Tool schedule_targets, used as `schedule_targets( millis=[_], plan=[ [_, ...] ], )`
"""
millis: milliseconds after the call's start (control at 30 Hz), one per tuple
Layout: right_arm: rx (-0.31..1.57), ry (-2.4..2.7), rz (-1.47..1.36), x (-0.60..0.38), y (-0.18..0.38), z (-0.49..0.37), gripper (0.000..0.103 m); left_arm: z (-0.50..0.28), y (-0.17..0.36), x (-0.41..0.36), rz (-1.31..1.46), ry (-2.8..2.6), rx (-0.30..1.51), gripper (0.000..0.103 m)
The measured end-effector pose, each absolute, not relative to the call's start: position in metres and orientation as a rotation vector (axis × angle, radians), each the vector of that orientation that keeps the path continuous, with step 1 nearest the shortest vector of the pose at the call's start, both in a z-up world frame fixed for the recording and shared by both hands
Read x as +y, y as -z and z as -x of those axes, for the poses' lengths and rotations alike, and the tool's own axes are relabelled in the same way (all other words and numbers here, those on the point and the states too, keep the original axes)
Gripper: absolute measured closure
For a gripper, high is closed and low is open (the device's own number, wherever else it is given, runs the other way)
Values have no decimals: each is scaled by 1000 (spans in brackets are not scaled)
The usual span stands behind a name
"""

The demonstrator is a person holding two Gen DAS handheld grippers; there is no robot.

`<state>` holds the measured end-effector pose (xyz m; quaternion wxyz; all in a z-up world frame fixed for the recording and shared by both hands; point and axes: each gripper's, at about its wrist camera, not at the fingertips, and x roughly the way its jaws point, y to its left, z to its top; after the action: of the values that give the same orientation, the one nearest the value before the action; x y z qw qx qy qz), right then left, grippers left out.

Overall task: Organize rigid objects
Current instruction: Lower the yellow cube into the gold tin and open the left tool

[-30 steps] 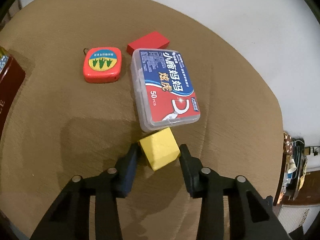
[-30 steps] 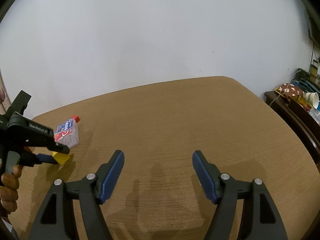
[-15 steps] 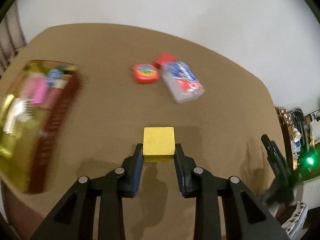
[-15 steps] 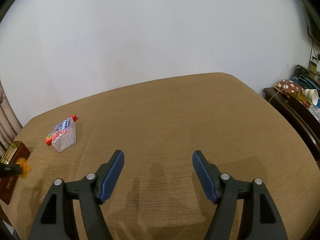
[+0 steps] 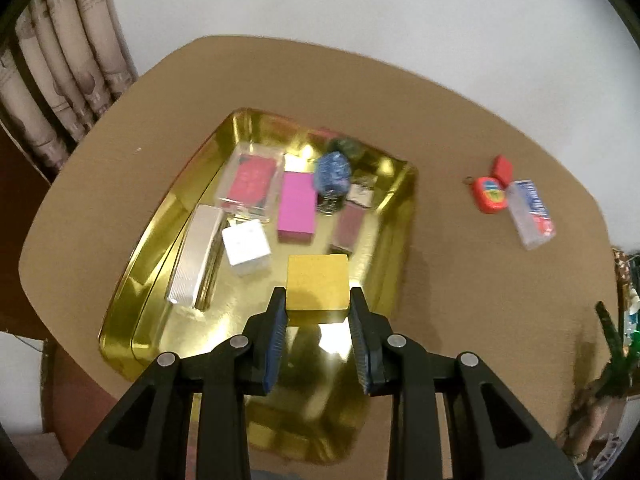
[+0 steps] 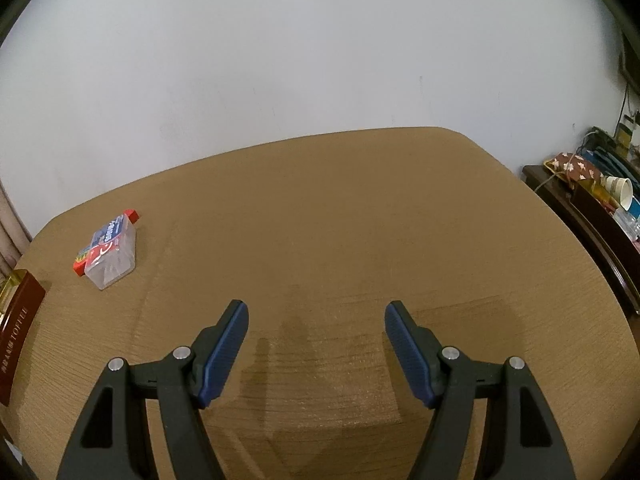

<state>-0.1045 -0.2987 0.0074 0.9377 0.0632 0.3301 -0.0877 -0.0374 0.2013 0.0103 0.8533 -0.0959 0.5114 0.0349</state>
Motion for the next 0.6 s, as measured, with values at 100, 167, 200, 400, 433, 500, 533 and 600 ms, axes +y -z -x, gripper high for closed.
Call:
schedule_targets(
  millis=[100, 167, 200, 400, 433, 500, 533, 600],
  plan=[
    [685, 182, -127, -299, -6, 103, 30, 27, 4, 209, 201, -88, 1089, 76],
    [690, 182, -126, -299, -5, 102, 30, 23, 12, 211, 218, -71, 1100, 76],
    [692, 183, -126, -299, -6, 102, 30, 25, 14, 212, 217, -70, 1102, 76],
    [704, 188, -124, -298, -4, 100, 30, 23, 15, 212, 193, -84, 1066, 75],
    [706, 187, -124, -299, -4, 100, 30, 25, 12, 212, 195, -81, 1058, 71],
    [711, 188, -124, -299, -4, 98, 30, 36, 0, 213, 184, -94, 1019, 58],
    [713, 188, -124, -299, -4, 98, 30, 41, -5, 213, 181, -108, 993, 51],
    [717, 188, -122, -300, -4, 97, 30, 61, -19, 214, 199, -107, 928, 35]
  ],
)
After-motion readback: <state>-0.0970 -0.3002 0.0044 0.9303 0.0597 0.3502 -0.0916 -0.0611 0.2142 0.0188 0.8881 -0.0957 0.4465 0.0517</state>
